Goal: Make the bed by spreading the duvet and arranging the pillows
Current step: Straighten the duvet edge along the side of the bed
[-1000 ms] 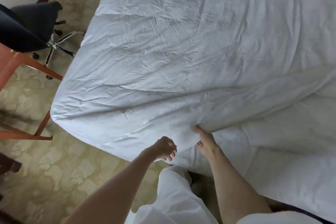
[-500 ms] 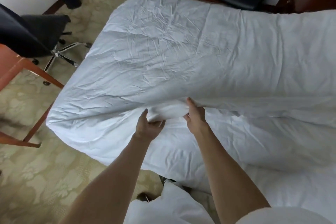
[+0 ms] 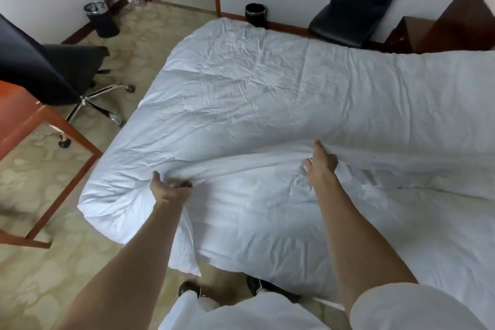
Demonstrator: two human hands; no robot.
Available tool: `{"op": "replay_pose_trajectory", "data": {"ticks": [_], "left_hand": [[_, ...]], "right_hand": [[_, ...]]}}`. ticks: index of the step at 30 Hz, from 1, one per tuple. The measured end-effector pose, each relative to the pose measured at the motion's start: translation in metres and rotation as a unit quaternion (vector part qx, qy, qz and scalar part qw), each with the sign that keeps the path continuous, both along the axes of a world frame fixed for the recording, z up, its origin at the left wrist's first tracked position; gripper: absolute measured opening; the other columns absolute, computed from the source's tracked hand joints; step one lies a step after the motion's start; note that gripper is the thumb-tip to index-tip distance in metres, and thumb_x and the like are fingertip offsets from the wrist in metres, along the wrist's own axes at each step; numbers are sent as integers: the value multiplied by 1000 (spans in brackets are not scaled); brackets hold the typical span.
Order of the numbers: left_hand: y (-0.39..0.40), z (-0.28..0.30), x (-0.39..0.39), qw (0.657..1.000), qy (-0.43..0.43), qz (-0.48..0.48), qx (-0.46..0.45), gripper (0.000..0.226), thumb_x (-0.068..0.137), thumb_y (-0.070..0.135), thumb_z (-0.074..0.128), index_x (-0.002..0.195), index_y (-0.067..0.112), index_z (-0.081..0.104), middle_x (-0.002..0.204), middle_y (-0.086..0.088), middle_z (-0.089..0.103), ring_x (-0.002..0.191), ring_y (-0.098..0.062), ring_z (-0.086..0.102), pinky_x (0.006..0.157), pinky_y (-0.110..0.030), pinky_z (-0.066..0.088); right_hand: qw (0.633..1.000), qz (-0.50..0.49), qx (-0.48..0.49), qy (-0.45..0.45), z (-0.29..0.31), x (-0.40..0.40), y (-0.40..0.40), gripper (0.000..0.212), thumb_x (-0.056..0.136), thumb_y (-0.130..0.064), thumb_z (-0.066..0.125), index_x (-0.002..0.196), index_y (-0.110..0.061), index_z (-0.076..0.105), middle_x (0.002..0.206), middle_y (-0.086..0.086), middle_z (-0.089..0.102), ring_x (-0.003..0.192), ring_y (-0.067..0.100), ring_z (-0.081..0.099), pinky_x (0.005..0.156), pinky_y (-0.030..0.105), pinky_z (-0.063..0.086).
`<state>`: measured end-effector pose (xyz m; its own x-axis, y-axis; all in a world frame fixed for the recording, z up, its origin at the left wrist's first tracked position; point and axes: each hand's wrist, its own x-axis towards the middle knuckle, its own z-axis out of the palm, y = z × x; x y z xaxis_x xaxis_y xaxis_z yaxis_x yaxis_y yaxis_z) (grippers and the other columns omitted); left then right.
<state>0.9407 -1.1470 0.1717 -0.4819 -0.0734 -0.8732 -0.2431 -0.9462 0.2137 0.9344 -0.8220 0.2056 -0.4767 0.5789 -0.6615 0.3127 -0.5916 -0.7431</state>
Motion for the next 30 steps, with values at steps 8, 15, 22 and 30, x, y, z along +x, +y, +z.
{"op": "replay_pose_trajectory", "data": {"ticks": [8,15,22,30], "left_hand": [[-55,43,-32,939,100,-246,-218,12,89,25,69,84,17,61,81,1,60,71,-12,56,67,-22,43],[-61,46,-37,892,104,-309,-313,22,85,25,73,79,6,63,74,-7,64,69,-22,55,62,-28,46],[-79,53,-66,813,135,-382,-418,34,85,27,74,67,0,63,66,-6,66,61,-20,60,66,-28,52],[-157,73,-128,662,244,-483,-519,26,87,-1,58,77,20,68,79,-1,66,67,-15,59,56,-20,46]], "right_hand": [[983,147,-15,110,-4,9,-129,44,95,-1,57,127,-27,41,115,3,52,92,10,56,82,34,51],[912,382,117,92,-44,43,-287,64,81,-13,77,130,-32,40,124,0,56,114,9,59,97,29,50],[805,556,206,13,-47,7,-351,37,73,-39,68,105,-28,56,88,-4,64,79,11,61,69,24,50],[891,430,139,43,-41,-75,-421,31,86,-5,57,57,-7,45,53,10,42,48,19,40,47,26,34]]}}
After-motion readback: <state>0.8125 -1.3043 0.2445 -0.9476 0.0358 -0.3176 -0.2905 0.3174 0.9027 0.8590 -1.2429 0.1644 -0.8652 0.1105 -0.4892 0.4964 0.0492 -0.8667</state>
